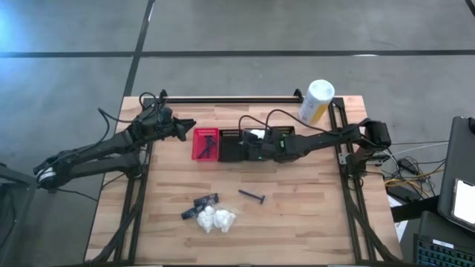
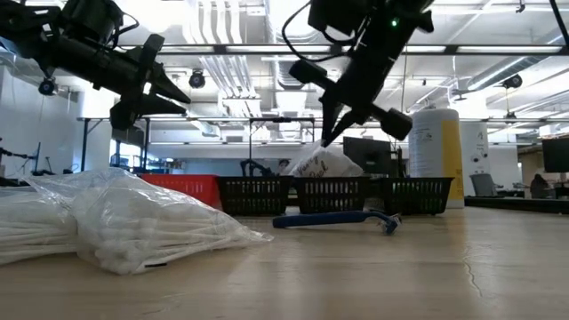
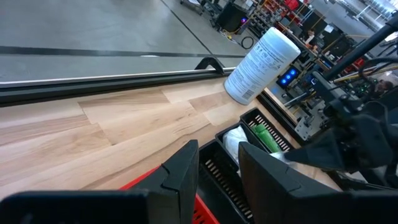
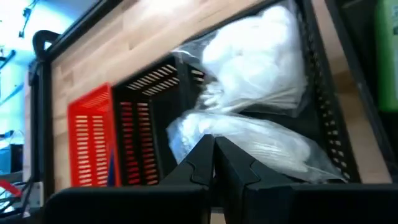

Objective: Pick & Place Travel size toiletries
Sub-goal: Put the cotton pack into the middle black bin

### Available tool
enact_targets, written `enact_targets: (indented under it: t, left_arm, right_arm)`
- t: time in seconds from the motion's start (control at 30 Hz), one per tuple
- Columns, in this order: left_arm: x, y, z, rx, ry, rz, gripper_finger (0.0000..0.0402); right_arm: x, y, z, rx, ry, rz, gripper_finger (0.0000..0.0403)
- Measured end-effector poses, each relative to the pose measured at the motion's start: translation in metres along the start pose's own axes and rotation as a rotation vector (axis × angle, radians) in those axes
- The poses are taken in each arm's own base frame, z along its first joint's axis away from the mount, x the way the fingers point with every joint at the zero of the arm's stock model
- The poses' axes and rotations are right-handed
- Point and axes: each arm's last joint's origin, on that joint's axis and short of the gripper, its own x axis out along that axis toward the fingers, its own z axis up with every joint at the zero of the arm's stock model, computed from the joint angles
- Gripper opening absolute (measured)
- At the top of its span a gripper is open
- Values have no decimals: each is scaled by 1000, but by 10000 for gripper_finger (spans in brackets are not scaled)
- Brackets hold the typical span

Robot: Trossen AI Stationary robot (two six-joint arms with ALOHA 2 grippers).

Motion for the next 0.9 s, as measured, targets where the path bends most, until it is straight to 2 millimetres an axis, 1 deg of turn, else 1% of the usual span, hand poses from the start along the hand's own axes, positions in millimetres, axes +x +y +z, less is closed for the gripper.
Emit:
enact_targets:
  t: [0.2, 0.37, 0.47, 0.57, 0.67, 0.77, 0.9]
  left_arm:
    - [0, 0, 0, 0, 1, 0, 120]
    - [0, 0, 0, 0, 0, 0, 120]
    - [0, 0, 0, 0, 1, 0, 120]
    - [0, 0, 0, 0, 0, 0, 120]
    - [0, 0, 0, 0, 0, 0, 120]
    - [0, 0, 0, 0, 0, 0, 120]
    - [0, 0, 0, 0, 0, 0, 120]
  right_arm:
    - [14, -16, 6, 61, -21, -36, 8]
    - [20, -27, 8, 28, 51, -95, 18]
    - [21, -29, 7, -16, 63, -106, 43]
    - [19, -29, 8, -66, 63, -125, 78]
    - [15, -24, 10, -144, 60, -147, 116]
    - [9, -19, 13, -265, 54, -180, 150]
    - [0, -11, 17, -382, 59, -221, 181]
